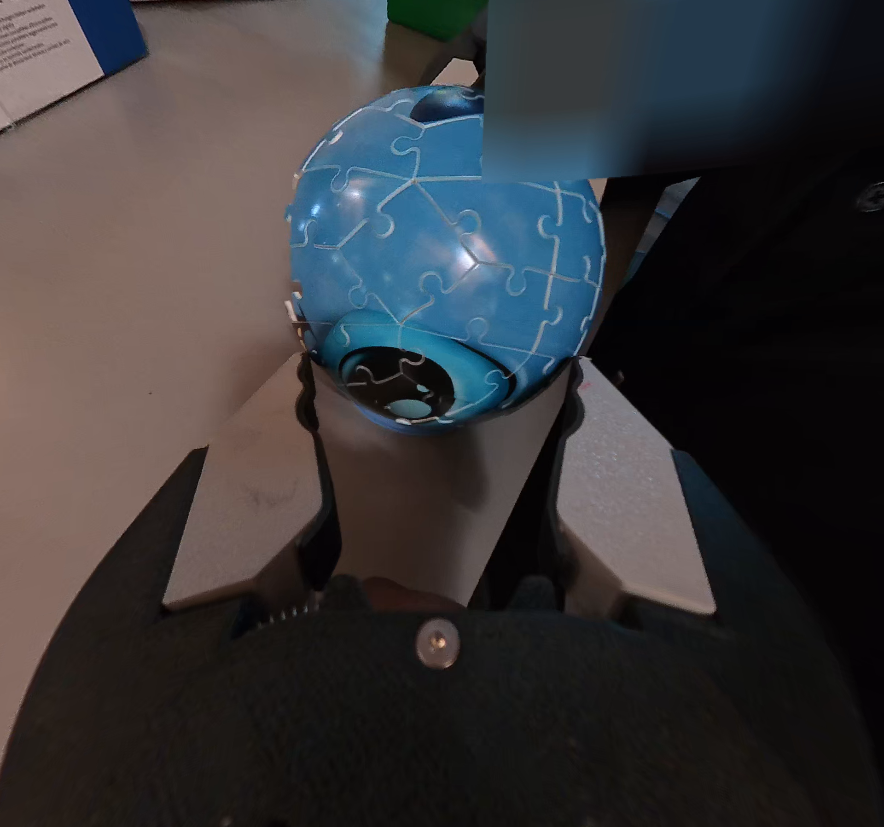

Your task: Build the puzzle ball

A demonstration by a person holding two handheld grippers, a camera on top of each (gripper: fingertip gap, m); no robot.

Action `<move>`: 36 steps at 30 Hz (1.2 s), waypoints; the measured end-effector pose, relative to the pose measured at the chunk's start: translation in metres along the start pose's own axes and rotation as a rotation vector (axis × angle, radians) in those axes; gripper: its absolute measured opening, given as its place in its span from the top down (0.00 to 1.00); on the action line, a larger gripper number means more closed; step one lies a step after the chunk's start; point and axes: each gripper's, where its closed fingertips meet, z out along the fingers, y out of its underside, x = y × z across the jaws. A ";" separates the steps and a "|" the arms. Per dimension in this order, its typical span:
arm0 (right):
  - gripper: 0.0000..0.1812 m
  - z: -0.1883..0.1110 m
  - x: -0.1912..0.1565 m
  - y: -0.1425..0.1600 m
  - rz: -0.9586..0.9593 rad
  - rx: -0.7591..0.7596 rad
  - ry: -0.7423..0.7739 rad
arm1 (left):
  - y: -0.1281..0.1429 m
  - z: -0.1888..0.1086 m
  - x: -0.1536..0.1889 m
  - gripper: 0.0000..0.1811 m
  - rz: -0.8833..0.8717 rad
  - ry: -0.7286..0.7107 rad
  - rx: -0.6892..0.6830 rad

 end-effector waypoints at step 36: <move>0.42 0.000 -0.002 -0.008 0.386 0.001 -0.049 | -0.021 -0.006 0.003 0.44 -0.046 0.013 -0.225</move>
